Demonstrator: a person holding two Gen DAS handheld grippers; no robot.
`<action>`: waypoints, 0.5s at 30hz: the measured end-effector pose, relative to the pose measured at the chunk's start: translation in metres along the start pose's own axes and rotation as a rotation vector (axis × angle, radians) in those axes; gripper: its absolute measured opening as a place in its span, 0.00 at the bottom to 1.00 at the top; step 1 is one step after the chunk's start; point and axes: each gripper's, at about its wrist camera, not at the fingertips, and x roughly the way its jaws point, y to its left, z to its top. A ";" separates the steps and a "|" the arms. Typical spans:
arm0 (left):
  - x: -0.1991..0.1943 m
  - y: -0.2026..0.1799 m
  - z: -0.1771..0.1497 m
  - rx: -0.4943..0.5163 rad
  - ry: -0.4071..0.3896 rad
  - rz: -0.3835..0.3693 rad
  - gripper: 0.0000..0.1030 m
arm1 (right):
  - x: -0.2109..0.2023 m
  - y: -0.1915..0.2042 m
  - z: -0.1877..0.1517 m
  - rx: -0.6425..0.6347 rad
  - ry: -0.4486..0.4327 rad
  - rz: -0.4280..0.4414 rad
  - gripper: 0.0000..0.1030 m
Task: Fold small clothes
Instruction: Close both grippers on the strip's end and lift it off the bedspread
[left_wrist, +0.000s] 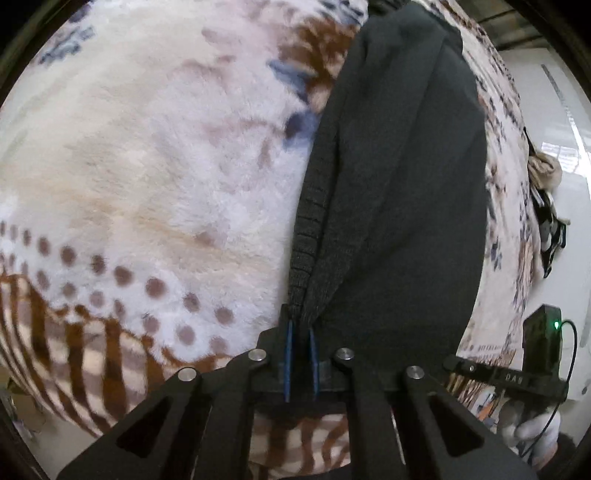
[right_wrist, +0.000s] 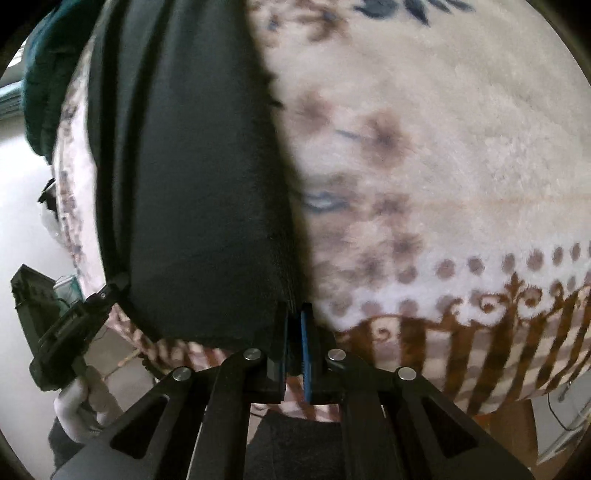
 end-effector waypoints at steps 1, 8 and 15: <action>0.002 0.001 0.002 -0.009 0.005 -0.008 0.07 | 0.003 -0.001 0.002 0.007 0.012 -0.006 0.05; 0.002 0.014 -0.001 -0.046 0.023 -0.179 0.62 | 0.001 0.003 0.013 -0.035 0.040 0.096 0.59; 0.020 0.005 -0.004 -0.046 0.016 -0.207 0.08 | 0.036 -0.002 0.028 -0.015 0.045 0.223 0.56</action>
